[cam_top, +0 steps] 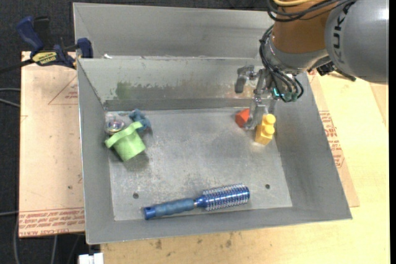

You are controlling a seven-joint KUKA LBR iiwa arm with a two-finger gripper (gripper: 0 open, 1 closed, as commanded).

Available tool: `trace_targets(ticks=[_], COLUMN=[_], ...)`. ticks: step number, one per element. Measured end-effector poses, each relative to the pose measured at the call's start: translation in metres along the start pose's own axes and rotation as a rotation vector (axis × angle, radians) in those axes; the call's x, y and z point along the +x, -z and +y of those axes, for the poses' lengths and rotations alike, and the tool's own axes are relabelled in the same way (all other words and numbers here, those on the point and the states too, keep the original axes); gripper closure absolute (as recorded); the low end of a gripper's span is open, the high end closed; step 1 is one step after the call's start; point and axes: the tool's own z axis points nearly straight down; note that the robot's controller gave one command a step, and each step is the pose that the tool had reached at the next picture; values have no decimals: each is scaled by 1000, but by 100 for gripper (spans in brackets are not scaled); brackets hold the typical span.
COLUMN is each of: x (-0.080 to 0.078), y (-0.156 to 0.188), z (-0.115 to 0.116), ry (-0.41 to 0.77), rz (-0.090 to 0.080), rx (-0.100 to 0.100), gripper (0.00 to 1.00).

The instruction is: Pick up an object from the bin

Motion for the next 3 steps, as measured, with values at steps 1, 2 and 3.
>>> trace_targets(ticks=[1, 2, 3], x=[39, -2, 12], y=[-44, -75, -103], z=[-59, -50, -44], ry=[128, 131, -55], rz=[-2, -11, -6], rx=[2, 1, -1], gripper=[0, 0, 0])
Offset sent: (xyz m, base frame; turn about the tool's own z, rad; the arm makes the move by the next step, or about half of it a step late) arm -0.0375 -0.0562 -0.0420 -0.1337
